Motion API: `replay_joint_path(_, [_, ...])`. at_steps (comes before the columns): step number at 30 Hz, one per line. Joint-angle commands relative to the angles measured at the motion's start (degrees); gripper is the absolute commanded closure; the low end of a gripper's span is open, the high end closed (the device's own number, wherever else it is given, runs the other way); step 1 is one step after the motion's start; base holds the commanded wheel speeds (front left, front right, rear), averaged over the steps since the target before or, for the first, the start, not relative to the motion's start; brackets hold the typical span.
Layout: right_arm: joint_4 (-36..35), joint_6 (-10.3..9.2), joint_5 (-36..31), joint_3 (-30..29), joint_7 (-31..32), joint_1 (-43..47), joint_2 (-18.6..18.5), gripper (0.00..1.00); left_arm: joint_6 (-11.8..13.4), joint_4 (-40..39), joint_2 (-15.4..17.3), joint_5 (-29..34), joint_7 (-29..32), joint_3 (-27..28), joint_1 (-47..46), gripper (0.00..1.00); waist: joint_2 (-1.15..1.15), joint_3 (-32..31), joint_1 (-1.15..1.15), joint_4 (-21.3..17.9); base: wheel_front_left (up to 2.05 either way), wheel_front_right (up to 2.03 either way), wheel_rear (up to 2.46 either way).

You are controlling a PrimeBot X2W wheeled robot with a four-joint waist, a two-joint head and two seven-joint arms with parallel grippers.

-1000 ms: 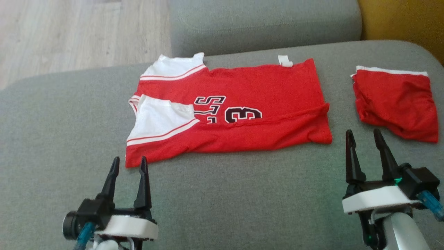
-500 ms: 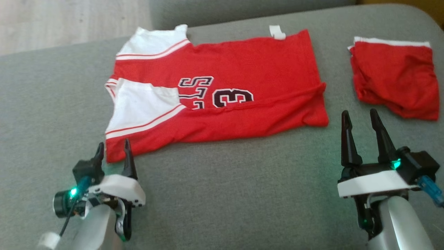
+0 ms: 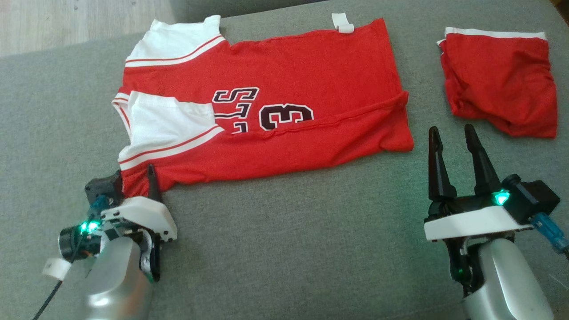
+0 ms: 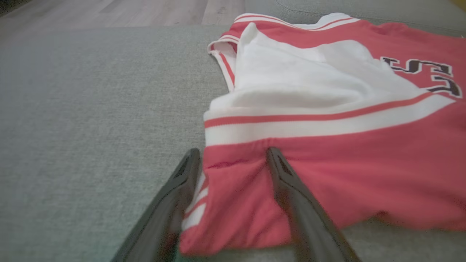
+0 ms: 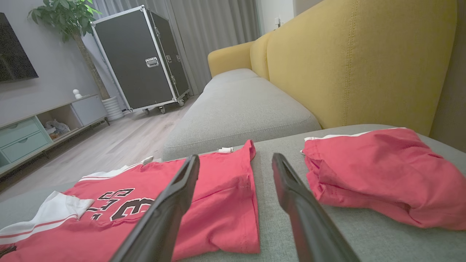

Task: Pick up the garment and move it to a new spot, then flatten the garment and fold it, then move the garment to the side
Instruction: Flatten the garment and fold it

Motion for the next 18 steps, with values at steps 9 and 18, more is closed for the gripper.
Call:
replay_joint_path(9, [4.4, 0.37, -0.3, 0.1, -0.2, -2.3, 0.2, 0.0, -2.6, -0.2, 1.2, -0.1, -3.0, -0.6, 0.6, 1.0, 0.0, -2.8, 0.0, 1.6, 0.0, 0.0, 0.0])
replay_joint_path(18, [21.9, 0.37, 1.2, -3.8, 7.2, -10.6, 0.2, 0.0, -4.6, -7.5, 1.2, 4.0, -8.0, -5.7, 0.0, 1.0, 0.0, -4.5, 0.0, 5.1, 0.0, 0.0, 0.0])
